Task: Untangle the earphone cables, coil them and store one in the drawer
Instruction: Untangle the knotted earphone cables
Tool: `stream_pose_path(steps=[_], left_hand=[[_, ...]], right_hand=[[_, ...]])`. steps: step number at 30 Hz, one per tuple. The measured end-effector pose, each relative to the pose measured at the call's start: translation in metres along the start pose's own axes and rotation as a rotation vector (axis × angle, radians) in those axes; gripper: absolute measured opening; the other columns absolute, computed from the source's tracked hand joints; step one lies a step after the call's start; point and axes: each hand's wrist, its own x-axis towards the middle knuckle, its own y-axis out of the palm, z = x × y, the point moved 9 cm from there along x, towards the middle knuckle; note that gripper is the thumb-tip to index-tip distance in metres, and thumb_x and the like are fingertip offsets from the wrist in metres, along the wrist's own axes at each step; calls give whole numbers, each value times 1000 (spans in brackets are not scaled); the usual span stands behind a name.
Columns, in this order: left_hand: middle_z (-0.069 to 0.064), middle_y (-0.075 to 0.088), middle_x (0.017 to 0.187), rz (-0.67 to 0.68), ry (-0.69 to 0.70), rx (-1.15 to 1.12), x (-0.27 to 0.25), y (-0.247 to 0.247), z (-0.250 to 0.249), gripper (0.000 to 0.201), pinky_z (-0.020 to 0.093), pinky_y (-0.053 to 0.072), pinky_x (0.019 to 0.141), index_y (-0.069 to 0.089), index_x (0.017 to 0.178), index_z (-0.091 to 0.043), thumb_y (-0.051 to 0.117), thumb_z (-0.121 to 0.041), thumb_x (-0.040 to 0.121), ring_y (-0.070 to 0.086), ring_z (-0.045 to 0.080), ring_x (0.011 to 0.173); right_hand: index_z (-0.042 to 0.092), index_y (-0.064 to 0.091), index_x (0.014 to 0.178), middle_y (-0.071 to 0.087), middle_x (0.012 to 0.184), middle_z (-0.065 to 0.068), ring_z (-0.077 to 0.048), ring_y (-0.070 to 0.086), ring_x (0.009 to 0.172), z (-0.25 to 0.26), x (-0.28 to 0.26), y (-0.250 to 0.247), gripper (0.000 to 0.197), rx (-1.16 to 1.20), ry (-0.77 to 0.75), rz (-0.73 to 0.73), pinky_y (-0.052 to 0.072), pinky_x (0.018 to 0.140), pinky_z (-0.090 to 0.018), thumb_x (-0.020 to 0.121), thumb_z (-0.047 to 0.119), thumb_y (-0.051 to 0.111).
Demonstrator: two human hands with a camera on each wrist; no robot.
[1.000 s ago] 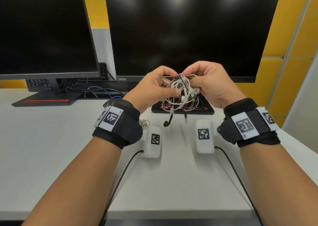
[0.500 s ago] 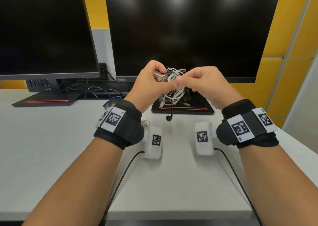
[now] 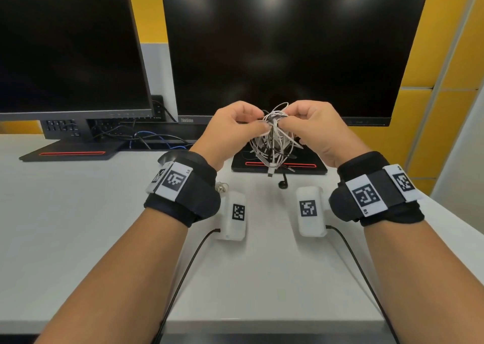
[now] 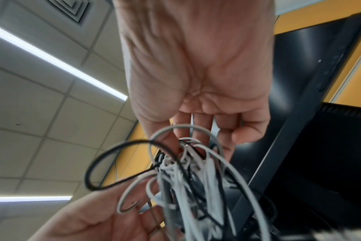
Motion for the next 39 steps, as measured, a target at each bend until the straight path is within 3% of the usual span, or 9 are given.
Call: stream_pose_path(steps=[7, 11, 15, 20, 24, 30, 33, 36, 39], left_hand=[[-4, 72, 90, 99, 17, 30, -3, 12, -1, 5, 20, 53, 77, 68, 93, -21, 64, -18, 91, 66, 5, 83], [1, 65, 83, 23, 33, 43, -1, 6, -2, 9, 19, 52, 67, 64, 93, -11, 57, -16, 94, 61, 6, 73], [2, 63, 81, 21, 20, 17, -3, 8, -3, 11, 19, 54, 64, 58, 88, -14, 51, -14, 96, 61, 7, 71], [-5, 56, 73, 82, -82, 33, 0, 18, -3, 19, 10, 47, 59, 56, 77, -16, 51, -9, 94, 55, 2, 64], [3, 56, 62, 149, -249, -113, -8, 21, 5, 23, 23, 49, 63, 57, 73, -8, 48, -5, 94, 55, 12, 61], [8, 65, 77, 191, -12, -175, -12, 19, -9, 18, 23, 52, 58, 54, 95, -11, 64, 3, 87, 65, 16, 69], [16, 64, 88, 84, 10, -125, -7, 9, -7, 35, 33, 57, 68, 51, 105, -17, 70, 2, 82, 66, 26, 78], [10, 60, 96, -51, -12, -20, -3, -4, 2, 44, 32, 57, 76, 50, 113, -23, 72, -2, 81, 63, 22, 85], [7, 67, 90, -24, -19, 50, -1, -1, 4, 15, 27, 53, 71, 62, 102, -12, 68, -12, 88, 63, 12, 78]], right_hand=[[12, 68, 88, 67, 78, -2, -6, 62, 70, 1, -1, 1, 9, 22, 37, 8, 50, 66, -23, 92, 16, 61], [9, 70, 79, 71, 81, -13, -18, 64, 74, -4, 0, 2, 13, -16, 45, 51, 54, 77, -35, 88, 15, 64], [9, 68, 79, 71, 83, -13, -30, 68, 84, -8, 3, -3, 8, -150, 27, -3, 57, 86, -47, 84, 15, 69], [17, 63, 83, 67, 84, -7, -21, 65, 79, -6, 3, -6, 9, -249, -21, -50, 57, 74, -35, 84, 10, 68], [17, 63, 89, 63, 78, -1, -13, 59, 71, -4, 4, -7, 5, -286, -49, -93, 49, 64, -24, 88, 12, 65], [17, 56, 91, 58, 83, -1, -15, 55, 73, -5, 4, -3, 10, -343, -76, -65, 47, 62, -24, 91, 8, 59], [21, 62, 94, 65, 85, 0, -12, 62, 77, -7, 6, -3, 8, -243, -62, -19, 52, 69, -27, 92, 14, 61], [20, 63, 90, 68, 85, -4, -14, 65, 78, -6, 6, -3, 9, -146, -36, -9, 54, 71, -30, 93, 14, 58], [17, 59, 88, 68, 81, -4, -10, 64, 71, -4, 4, 1, 12, 32, -7, 45, 54, 65, -28, 94, 8, 54]])
